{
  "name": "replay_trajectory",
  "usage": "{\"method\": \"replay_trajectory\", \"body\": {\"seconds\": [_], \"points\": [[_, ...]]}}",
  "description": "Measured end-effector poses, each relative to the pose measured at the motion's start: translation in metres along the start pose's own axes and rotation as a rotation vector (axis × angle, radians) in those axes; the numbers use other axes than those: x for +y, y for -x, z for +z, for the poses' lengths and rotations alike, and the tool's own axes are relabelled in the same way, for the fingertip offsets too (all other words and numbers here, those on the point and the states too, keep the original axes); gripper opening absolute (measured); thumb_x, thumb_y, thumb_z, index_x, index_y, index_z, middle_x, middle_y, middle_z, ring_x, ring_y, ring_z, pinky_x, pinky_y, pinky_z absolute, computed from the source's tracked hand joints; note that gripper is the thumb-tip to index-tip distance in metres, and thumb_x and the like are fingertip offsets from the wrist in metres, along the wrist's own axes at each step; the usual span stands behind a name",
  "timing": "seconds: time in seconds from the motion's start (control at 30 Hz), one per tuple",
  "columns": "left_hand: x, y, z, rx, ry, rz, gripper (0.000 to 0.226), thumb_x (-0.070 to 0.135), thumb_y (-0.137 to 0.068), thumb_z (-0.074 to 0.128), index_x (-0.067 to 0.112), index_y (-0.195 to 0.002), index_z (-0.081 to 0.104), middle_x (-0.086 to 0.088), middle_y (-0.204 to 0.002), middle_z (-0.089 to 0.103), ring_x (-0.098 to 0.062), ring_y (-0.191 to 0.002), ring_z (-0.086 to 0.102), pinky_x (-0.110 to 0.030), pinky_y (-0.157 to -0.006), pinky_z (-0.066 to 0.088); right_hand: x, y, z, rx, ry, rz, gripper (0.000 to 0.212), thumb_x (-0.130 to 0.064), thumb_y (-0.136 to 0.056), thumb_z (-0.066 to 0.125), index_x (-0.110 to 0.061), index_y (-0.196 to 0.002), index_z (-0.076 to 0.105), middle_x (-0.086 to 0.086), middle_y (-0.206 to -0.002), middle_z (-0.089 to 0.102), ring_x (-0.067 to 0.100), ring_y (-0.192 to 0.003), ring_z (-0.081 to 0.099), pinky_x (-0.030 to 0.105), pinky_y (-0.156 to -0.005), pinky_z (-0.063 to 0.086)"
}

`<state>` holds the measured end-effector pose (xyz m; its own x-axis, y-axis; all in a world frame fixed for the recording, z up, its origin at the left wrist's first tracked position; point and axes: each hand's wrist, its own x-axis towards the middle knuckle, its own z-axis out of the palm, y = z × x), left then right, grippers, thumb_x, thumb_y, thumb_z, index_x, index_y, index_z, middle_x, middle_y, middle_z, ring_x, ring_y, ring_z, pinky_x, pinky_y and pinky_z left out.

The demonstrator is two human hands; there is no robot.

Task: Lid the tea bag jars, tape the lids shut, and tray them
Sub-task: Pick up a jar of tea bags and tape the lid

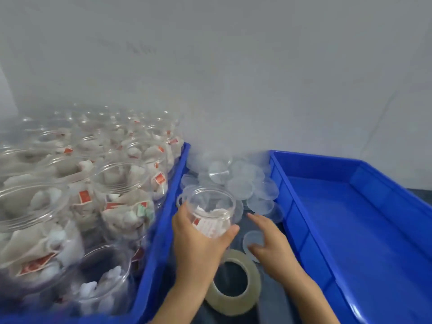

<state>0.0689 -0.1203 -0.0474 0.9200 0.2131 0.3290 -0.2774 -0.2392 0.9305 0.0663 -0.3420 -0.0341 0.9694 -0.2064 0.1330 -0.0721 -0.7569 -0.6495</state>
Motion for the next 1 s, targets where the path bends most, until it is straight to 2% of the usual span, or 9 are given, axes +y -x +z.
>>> {"method": "replay_trajectory", "body": {"seconds": [0.03, 0.13, 0.23, 0.33, 0.47, 0.6, 0.73, 0.87, 1.0], "points": [[-0.006, -0.002, 0.007, -0.012, 0.009, -0.002, 0.091, 0.034, -0.046, 0.089, 0.016, -0.125, 0.048, 0.000, -0.115, 0.053, -0.016, -0.106, 0.053, -0.035, -0.086, 0.049, 0.010, 0.003, 0.025, -0.112, 0.065, 0.018, 0.064, 0.002, -0.082, 0.055, -0.020, -0.140, 0.040, -0.003, -0.149, 0.032, 0.012, -0.138, 0.027, 0.017, -0.107, 0.020], [-0.022, -0.010, 0.023, -0.011, 0.008, -0.016, 0.089, 0.028, -0.046, 0.091, 0.015, -0.122, 0.047, 0.001, -0.112, 0.049, -0.015, -0.101, 0.052, -0.027, -0.081, 0.045, 0.017, -0.001, 0.072, -0.023, 0.153, 0.147, 0.056, -0.010, -0.090, 0.051, -0.016, -0.143, 0.035, 0.005, -0.148, 0.034, 0.020, -0.136, 0.031, 0.025, -0.108, 0.025], [-0.036, -0.020, 0.033, -0.005, -0.024, -0.053, 0.089, 0.027, -0.046, 0.092, 0.014, -0.121, 0.047, -0.001, -0.112, 0.049, -0.020, -0.101, 0.053, -0.038, -0.084, 0.049, 0.038, -0.021, 0.079, -0.038, 0.303, 0.347, 0.069, -0.041, -0.096, 0.043, -0.013, -0.149, 0.010, 0.014, -0.150, 0.028, 0.031, -0.136, 0.028, 0.037, -0.110, 0.026], [-0.046, -0.024, 0.037, 0.014, -0.066, -0.082, 0.091, 0.030, -0.046, 0.092, 0.016, -0.123, 0.045, 0.001, -0.114, 0.047, -0.022, -0.105, 0.053, -0.042, -0.087, 0.048, 0.040, -0.015, 0.104, -0.117, 0.336, 0.343, 0.081, -0.058, -0.091, 0.037, -0.021, -0.150, -0.005, 0.011, -0.157, 0.007, 0.034, -0.143, 0.008, 0.044, -0.113, 0.016], [-0.052, -0.024, 0.040, -0.012, -0.104, -0.079, 0.097, 0.032, -0.047, 0.091, 0.015, -0.129, 0.042, 0.000, -0.119, 0.045, -0.020, -0.108, 0.051, -0.040, -0.090, 0.047, 0.035, -0.022, 0.104, -0.154, 0.419, 0.312, 0.091, -0.074, -0.078, 0.040, -0.028, -0.150, 0.008, 0.005, -0.158, 0.007, 0.031, -0.143, 0.005, 0.048, -0.111, 0.018], [-0.054, -0.023, 0.041, -0.053, -0.106, -0.078, 0.099, 0.032, -0.048, 0.091, 0.019, -0.131, 0.039, 0.007, -0.117, 0.040, -0.016, -0.107, 0.049, -0.035, -0.089, 0.046, 0.021, -0.025, 0.095, -0.128, 0.492, 0.317, 0.083, -0.063, -0.075, 0.056, -0.019, -0.141, 0.033, 0.005, -0.146, 0.036, 0.030, -0.130, 0.035, 0.044, -0.100, 0.037], [-0.054, -0.024, 0.044, -0.108, -0.136, -0.047, 0.105, 0.034, -0.048, 0.090, 0.020, -0.136, 0.034, 0.011, -0.118, 0.036, -0.014, -0.111, 0.045, -0.033, -0.093, 0.043, -0.005, -0.026, 0.065, 0.224, 0.081, 0.119, 0.056, -0.044, -0.082, 0.057, -0.029, -0.135, 0.044, -0.001, -0.133, 0.049, 0.022, -0.122, 0.044, 0.039, -0.098, 0.040], [-0.051, -0.025, 0.049, -0.154, -0.155, -0.045, 0.109, 0.036, -0.047, 0.089, 0.017, -0.139, 0.033, 0.001, -0.133, 0.038, -0.014, -0.121, 0.038, -0.029, -0.099, 0.037, -0.057, -0.025, 0.029, 0.269, -0.562, -0.160, 0.040, -0.057, -0.077, 0.052, -0.059, -0.116, 0.043, -0.016, -0.120, 0.050, -0.002, -0.106, 0.055, 0.023, -0.086, 0.045], [-0.045, -0.022, 0.052, -0.201, -0.105, -0.035, 0.109, 0.044, -0.042, 0.085, 0.019, -0.137, 0.037, 0.004, -0.128, 0.040, -0.015, -0.121, 0.041, -0.035, -0.100, 0.041, -0.079, -0.025, 0.032, 0.272, -0.784, -0.199, 0.046, -0.055, -0.062, 0.062, -0.032, -0.096, 0.042, -0.015, -0.097, 0.059, -0.009, -0.080, 0.061, 0.012, -0.068, 0.049]]}}
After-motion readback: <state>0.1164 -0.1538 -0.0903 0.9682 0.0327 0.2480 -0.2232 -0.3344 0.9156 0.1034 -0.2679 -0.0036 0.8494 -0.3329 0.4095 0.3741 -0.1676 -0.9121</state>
